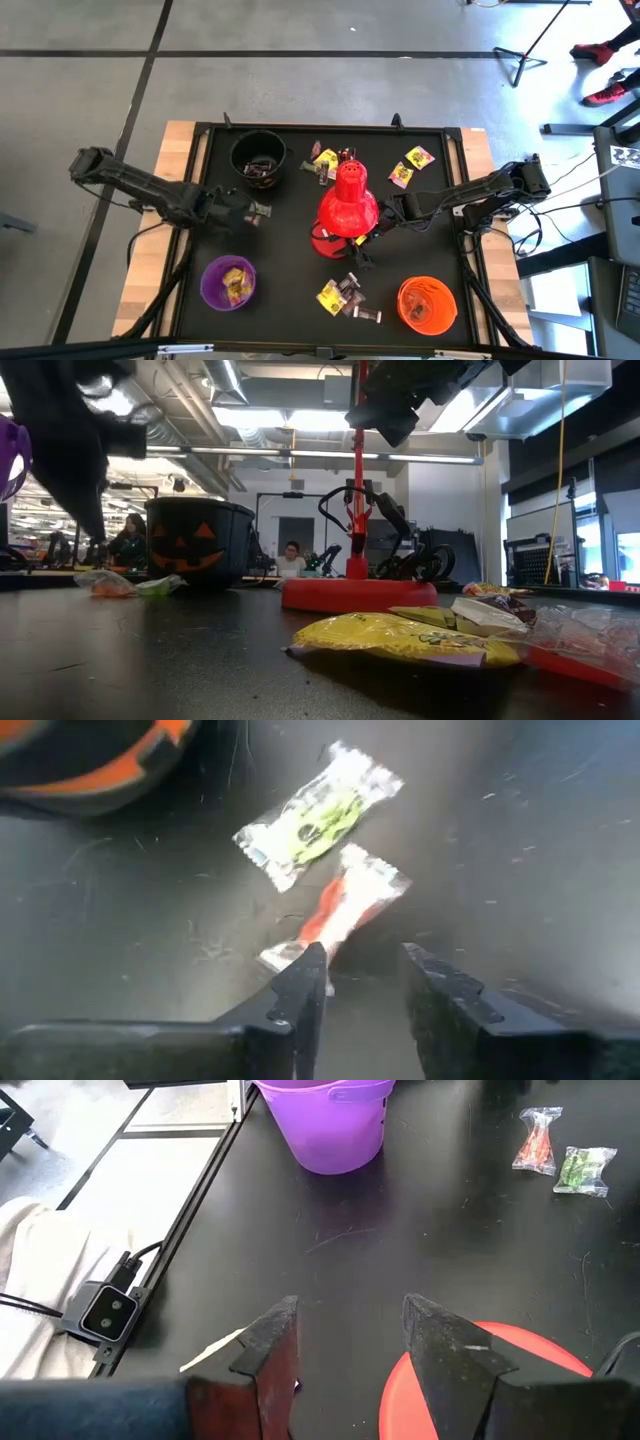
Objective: Organize candy in baskets
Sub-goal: Put the orange gummy into the orange bucket
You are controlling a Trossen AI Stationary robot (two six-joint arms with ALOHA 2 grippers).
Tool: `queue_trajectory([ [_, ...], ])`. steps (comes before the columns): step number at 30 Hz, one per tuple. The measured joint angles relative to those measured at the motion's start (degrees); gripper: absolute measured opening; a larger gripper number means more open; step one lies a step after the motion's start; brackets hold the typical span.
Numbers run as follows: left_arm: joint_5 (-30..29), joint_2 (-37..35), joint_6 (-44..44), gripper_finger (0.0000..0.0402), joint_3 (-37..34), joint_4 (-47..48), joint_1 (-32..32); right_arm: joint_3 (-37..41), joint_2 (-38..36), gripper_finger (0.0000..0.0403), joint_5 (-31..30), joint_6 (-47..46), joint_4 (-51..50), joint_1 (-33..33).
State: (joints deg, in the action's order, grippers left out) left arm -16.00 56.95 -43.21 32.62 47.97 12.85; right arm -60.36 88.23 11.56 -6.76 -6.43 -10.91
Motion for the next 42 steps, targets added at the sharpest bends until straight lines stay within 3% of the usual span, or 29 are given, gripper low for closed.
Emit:
queue_trajectory([
  [9, 0.7, 3.1, 8.0, 0.0174, -4.1, -9.1, -7.4, 0.0, 0.0, 0.0179, 0.0, 0.0, -0.1, 0.0],
  [19, 7.4, 11.0, 11.0, 0.0178, -4.1, -12.3, -9.9, 0.0, 0.0, 0.0179, 0.0, -0.3, -0.2, 0.0],
  [26, 8.0, 15.8, 12.4, 0.0175, -4.0, -12.9, -9.8, 0.0, 0.0, 0.0179, 0.0, -0.3, -0.2, 0.0],
  [32, 8.1, 15.9, 12.9, 0.0135, -4.0, -13.2, -9.8, 0.0, 0.0, 0.0179, 0.0, -0.3, -0.7, 0.0],
  [42, 10.0, 15.4, 12.9, 0.0009, -2.8, -13.8, -9.8, 0.0, 0.0, 0.0179, 0.0, -0.4, -0.7, 0.0],
])
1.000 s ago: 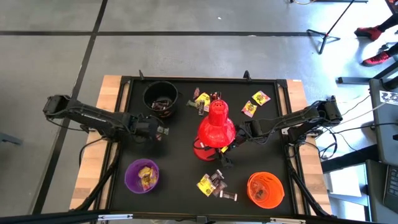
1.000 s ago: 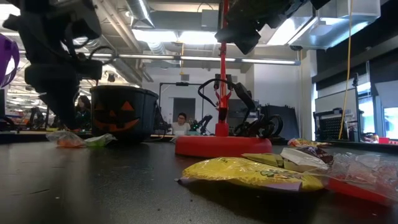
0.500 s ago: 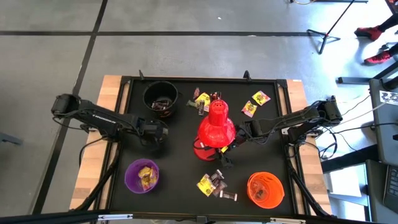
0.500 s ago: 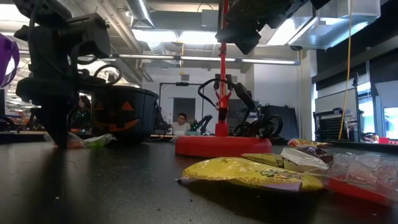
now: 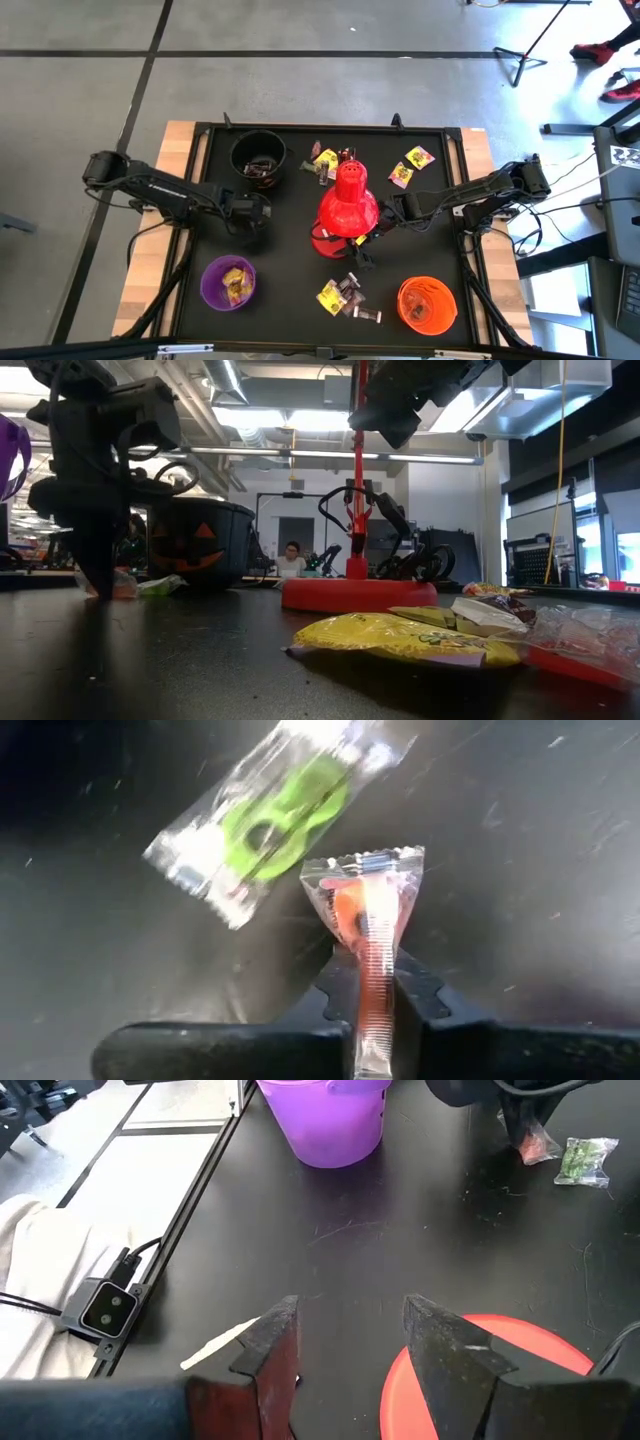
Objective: Organize candy in baskets
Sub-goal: Put the orange gummy into the orange bucket
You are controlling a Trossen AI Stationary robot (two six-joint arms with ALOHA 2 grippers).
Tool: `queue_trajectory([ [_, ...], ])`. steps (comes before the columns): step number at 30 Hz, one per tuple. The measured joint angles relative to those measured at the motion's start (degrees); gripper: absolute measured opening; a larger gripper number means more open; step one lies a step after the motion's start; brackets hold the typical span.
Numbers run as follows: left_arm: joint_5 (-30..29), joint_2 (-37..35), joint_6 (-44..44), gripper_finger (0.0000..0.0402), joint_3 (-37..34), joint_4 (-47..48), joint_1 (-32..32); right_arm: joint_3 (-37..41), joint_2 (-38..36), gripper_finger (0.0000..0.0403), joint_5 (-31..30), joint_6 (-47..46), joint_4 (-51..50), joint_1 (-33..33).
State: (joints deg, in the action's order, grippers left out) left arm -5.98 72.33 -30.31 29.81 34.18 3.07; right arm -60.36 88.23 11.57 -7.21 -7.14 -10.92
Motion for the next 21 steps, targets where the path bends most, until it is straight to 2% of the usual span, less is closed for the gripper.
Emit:
queue_trajectory([
  [7, 0.8, 0.0, 0.8, 0.0005, 5.9, -0.1, 2.1, 0.0, 0.0, 0.0179, -0.3, 0.0, 0.1, 0.0],
  [12, -1.1, 0.0, 0.9, 0.0003, 12.0, -0.4, 4.7, 0.0, 0.2, 0.0179, -2.8, 0.0, 1.3, 0.0],
  [16, -6.3, 0.0, 1.2, 0.0003, 16.4, -2.2, 7.8, 0.0, 0.2, 0.0179, -7.7, 0.0, 3.4, 0.0],
  [21, -10.9, -0.1, 5.0, 0.0003, 19.2, -11.7, 11.2, 0.0, 0.2, 0.0179, -15.4, 0.1, 7.0, 0.0],
])
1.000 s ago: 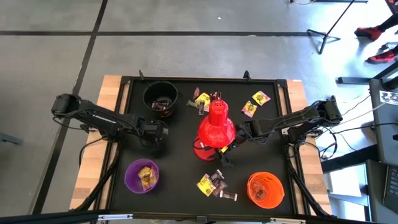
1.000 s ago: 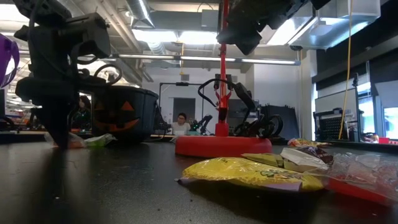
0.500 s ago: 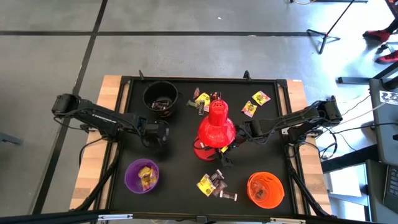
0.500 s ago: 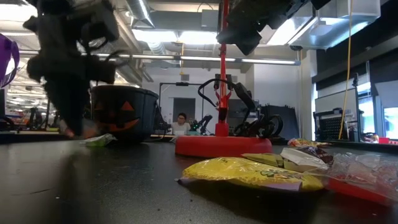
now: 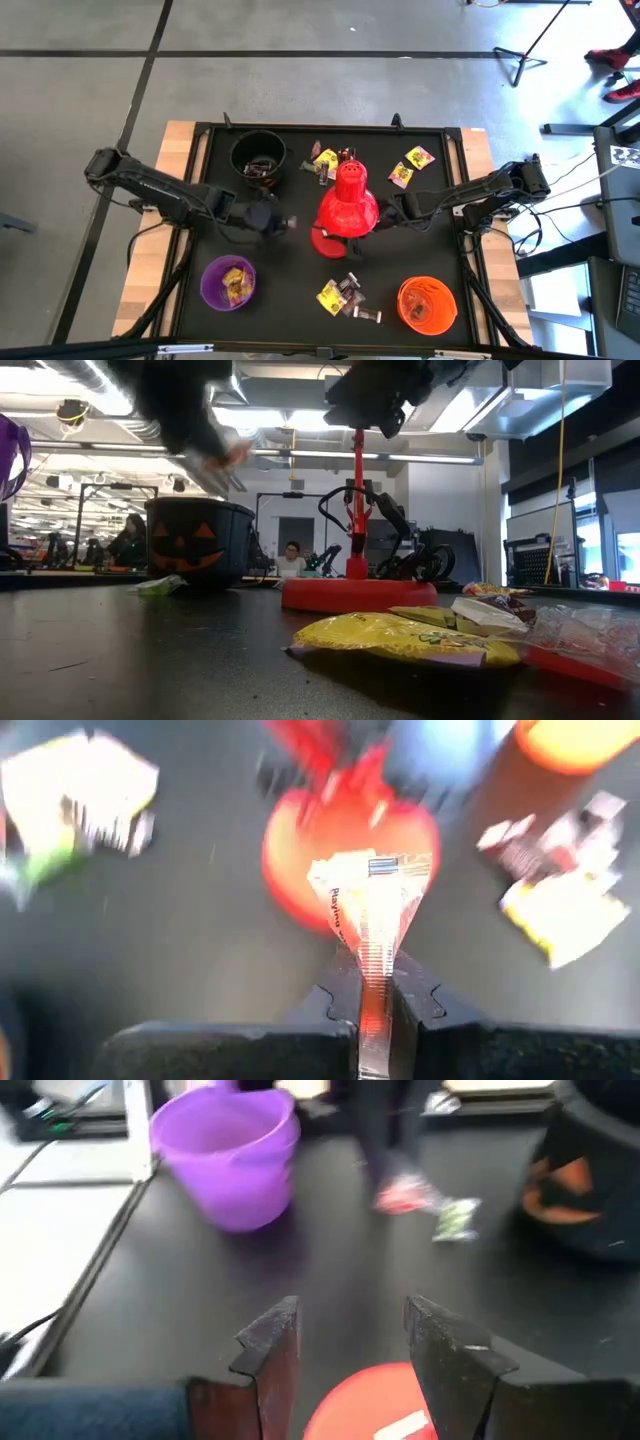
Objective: Organize candy in baskets
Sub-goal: Put the orange gummy into the orange bucket
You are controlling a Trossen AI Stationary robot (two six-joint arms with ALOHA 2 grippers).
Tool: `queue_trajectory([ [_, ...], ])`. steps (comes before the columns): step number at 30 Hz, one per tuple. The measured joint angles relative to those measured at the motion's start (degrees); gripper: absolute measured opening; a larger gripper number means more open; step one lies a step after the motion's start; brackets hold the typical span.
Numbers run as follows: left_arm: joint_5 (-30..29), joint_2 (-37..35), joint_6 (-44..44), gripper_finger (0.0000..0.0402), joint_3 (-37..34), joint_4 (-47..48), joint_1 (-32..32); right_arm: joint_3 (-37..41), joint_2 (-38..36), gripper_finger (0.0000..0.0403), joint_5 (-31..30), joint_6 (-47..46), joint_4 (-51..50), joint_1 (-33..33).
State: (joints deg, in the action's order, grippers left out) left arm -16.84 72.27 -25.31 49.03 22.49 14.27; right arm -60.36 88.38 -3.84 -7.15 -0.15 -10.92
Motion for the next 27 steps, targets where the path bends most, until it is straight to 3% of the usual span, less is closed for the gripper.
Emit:
queue_trajectory([
  [6, -5.2, 0.0, 4.7, 0.0003, 0.1, -12.1, 2.8, 0.0, 0.0, 0.0179, -2.1, 0.0, 3.0, 0.0],
  [13, -7.7, 0.2, 5.8, 0.0003, 0.1, -19.4, 4.2, 0.0, 1.2, 0.0179, -3.9, -0.1, 7.1, 0.0],
  [19, -9.4, 1.2, 7.0, 0.0004, 0.2, -20.8, 5.2, 0.0, 4.4, 0.0179, -3.1, 0.0, 14.7, 0.0],
  [27, -10.7, 2.8, 6.8, 0.0004, 0.2, -21.0, 5.9, 0.0, 5.6, 0.0179, -1.9, 0.0, 17.0, 0.0],
])
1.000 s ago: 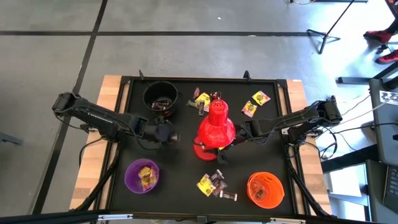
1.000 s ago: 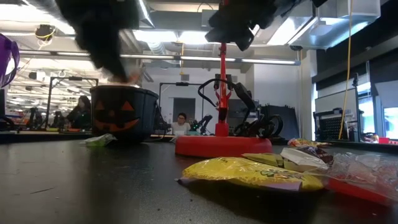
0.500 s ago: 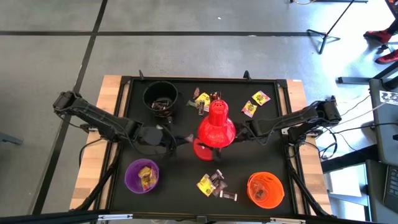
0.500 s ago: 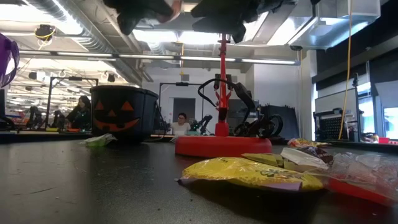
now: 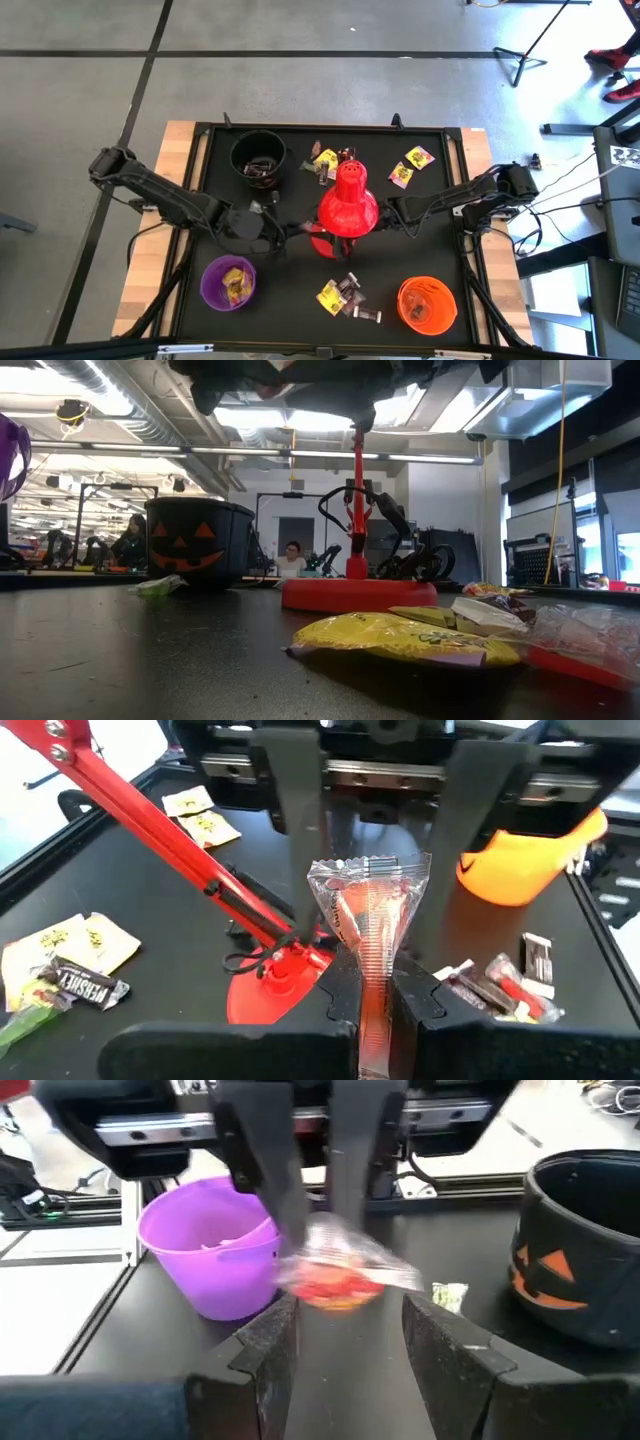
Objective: Organize candy in baskets
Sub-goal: Put the orange gummy into the orange bucket
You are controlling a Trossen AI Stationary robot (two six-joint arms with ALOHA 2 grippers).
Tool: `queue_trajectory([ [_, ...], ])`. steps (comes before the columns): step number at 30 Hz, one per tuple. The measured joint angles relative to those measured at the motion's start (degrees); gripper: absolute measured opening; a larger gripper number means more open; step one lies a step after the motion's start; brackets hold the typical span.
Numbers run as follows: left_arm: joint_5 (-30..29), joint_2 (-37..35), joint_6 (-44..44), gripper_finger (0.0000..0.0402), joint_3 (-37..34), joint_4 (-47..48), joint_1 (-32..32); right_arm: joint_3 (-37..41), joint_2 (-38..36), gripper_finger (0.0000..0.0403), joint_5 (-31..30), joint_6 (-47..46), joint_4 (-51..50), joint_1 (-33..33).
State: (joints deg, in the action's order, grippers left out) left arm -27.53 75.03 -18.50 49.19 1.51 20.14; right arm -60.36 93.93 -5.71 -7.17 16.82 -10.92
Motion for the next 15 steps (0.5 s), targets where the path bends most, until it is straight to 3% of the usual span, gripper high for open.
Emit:
queue_trajectory([
  [15, -0.4, 2.2, -0.3, 0.0004, 0.0, -0.9, 0.5, 0.0, 0.3, 0.0163, 0.7, 0.0, 0.9, 0.0],
])
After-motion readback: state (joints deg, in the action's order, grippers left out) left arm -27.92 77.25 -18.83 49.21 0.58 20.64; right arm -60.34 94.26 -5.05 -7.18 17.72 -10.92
